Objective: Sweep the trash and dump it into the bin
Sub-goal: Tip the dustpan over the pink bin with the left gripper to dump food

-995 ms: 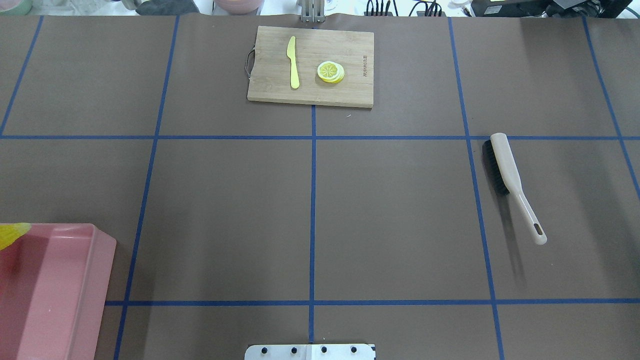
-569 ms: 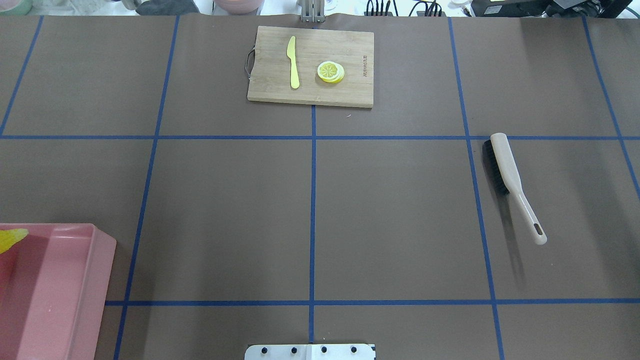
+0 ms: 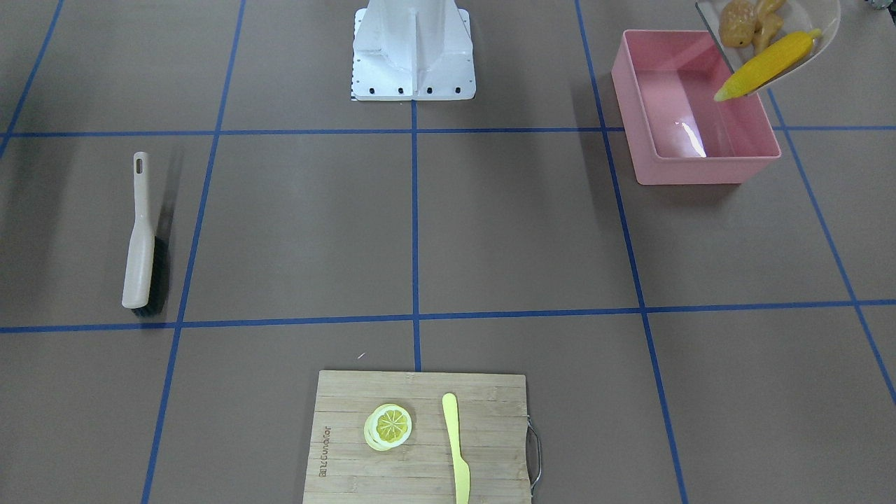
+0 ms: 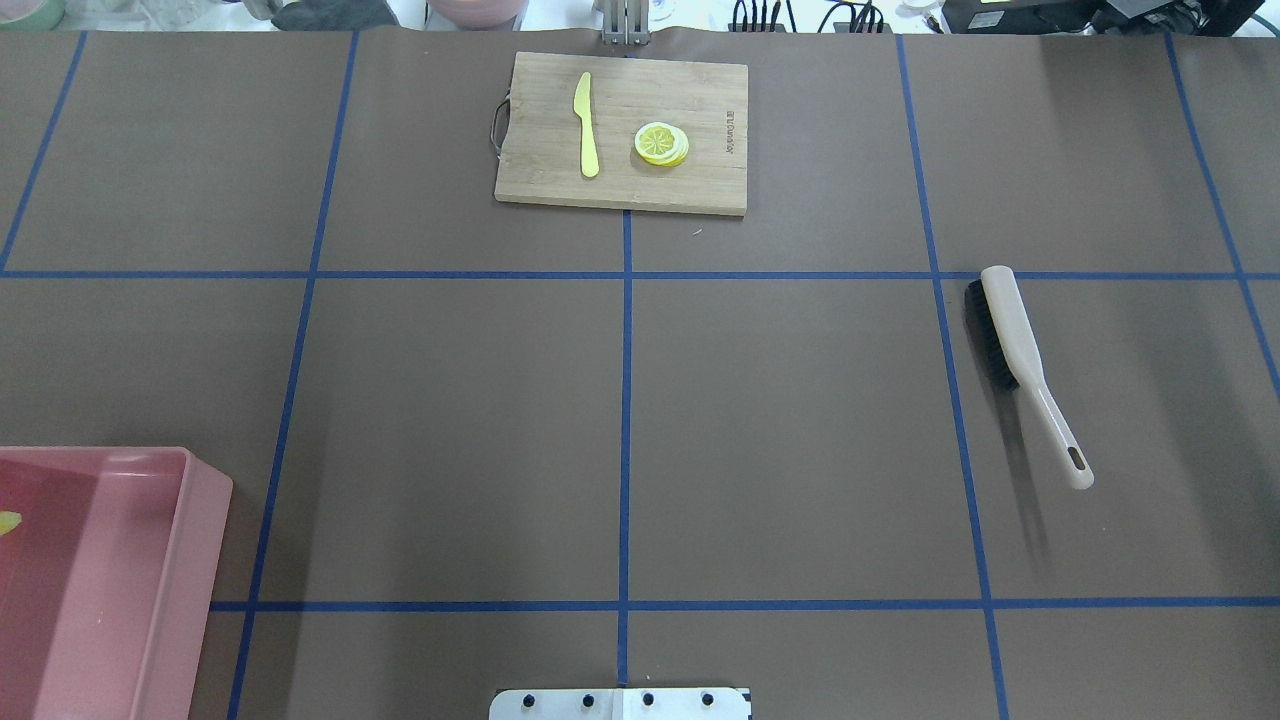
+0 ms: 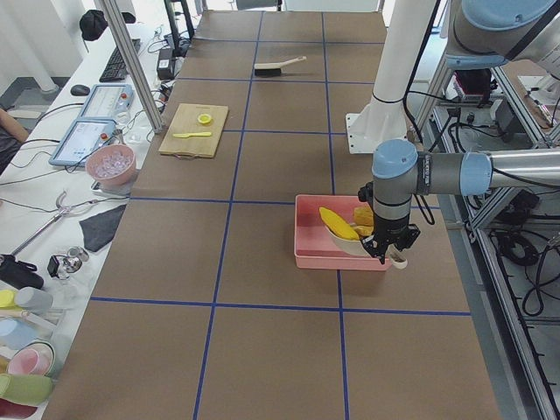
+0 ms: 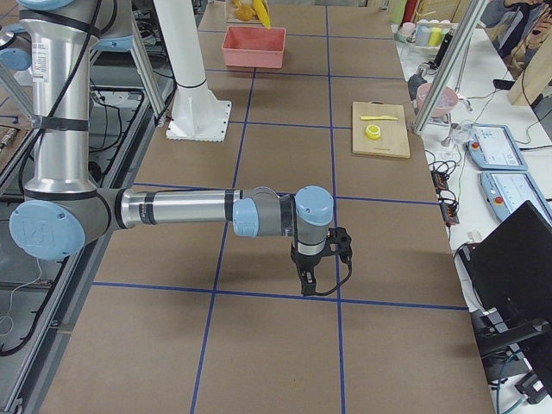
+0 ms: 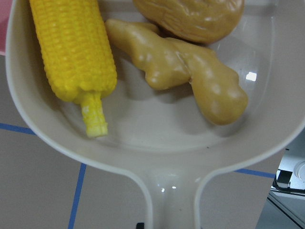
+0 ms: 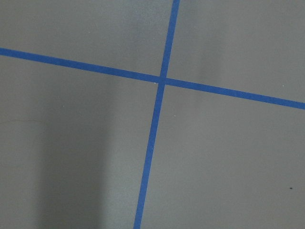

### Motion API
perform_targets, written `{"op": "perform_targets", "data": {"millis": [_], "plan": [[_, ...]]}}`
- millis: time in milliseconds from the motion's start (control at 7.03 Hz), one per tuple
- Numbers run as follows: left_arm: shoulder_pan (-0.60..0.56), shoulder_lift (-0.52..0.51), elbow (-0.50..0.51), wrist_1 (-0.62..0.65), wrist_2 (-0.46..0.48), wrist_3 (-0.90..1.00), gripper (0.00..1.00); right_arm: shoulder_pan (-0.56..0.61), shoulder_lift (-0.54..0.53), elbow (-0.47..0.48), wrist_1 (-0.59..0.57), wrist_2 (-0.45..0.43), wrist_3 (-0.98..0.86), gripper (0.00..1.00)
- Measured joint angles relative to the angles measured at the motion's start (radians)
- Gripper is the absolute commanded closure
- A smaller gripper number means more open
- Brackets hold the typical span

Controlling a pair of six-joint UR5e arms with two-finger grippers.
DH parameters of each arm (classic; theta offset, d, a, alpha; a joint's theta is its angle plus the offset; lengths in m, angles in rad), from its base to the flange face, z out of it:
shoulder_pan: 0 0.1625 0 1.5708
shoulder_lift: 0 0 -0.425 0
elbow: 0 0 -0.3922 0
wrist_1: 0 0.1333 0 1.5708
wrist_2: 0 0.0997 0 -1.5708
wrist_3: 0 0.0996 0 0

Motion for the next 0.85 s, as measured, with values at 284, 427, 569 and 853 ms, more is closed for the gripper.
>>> {"op": "perform_targets", "data": {"millis": [284, 427, 569, 853], "plan": [[0.015, 0.005, 0.000, 0.015, 0.036, -0.002, 1.00, 0.000, -0.001, -0.001, 0.000, 0.000, 0.000, 0.00], [0.032, 0.005, 0.000, 0.021, 0.055, -0.009, 1.00, 0.000, -0.001, -0.003, 0.000, 0.000, 0.000, 0.00], [0.054, 0.000, -0.001, 0.023, 0.067, -0.026, 1.00, 0.000, -0.001, -0.005, 0.000, -0.001, 0.000, 0.00], [0.102, -0.017, -0.002, 0.026, 0.080, -0.079, 1.00, 0.000, -0.002, -0.006, 0.000, 0.000, 0.000, 0.00]]}}
